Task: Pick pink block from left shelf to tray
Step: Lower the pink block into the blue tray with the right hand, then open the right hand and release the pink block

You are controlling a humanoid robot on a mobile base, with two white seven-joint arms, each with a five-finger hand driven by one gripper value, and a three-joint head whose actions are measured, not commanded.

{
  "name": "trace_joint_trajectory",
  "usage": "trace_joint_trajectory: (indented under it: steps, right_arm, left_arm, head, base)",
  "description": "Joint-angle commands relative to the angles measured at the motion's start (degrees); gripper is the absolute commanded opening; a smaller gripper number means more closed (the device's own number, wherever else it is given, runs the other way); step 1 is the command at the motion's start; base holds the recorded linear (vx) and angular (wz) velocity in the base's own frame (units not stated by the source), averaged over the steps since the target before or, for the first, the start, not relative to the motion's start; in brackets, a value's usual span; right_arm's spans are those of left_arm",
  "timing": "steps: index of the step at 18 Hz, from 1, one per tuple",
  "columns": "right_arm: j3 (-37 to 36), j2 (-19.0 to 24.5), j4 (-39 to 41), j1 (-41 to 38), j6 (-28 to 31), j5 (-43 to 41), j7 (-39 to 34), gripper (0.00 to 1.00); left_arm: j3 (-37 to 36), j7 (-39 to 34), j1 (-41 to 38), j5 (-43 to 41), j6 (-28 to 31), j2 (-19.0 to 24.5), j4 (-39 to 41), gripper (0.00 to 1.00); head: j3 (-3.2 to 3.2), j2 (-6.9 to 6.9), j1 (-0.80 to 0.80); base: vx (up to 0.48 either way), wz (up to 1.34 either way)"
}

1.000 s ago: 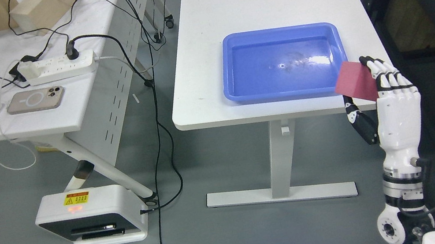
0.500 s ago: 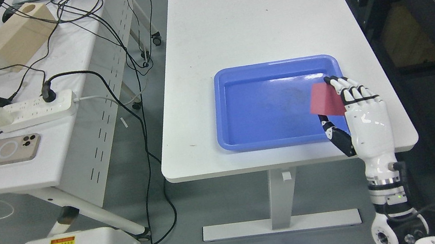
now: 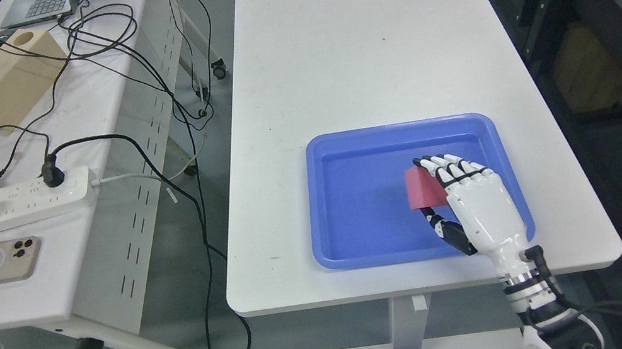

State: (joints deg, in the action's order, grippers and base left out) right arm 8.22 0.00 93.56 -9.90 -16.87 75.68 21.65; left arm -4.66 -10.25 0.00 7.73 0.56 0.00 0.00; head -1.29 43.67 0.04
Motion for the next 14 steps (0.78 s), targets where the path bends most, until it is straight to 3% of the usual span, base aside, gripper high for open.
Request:
trace_joint_trajectory:
  steps: [1, 4, 9, 14]
  right_arm:
    - [1.45, -1.00, -0.04, -0.29, -0.09, 0.70, -2.13, 0.14]
    - [1.36, -1.00, -0.04, -0.38, 0.00, -0.35, -2.13, 0.26]
    - [0.48, -1.00, -0.13, -0.38, 1.66, -6.67, -2.92, 0.62]
    - [-0.22, -1.00, -0.13, -0.38, 2.11, -10.37, -5.21, 0.78]
  left_arm:
    - [0.00, -0.03, 1.67, 0.00, -0.03, 1.00, 1.00, 1.00]
    - [0.00, -0.03, 1.67, 0.00, -0.03, 1.00, 1.00, 1.00]
    - [0.00, -0.03, 1.67, 0.00, -0.03, 1.00, 1.00, 1.00]
    - [0.00, -0.03, 1.75, 0.00, -0.03, 1.00, 1.00, 1.00]
  head:
    - [0.00, 0.00, 0.00]
    - [0.00, 0.00, 0.00]
    - [0.00, 0.00, 0.00]
    - [0.00, 0.00, 0.00]
  base:
    - [0.116, 0.00]
    - [0.111, 0.02]
    - [0.074, 0.02]
    - [0.025, 0.00]
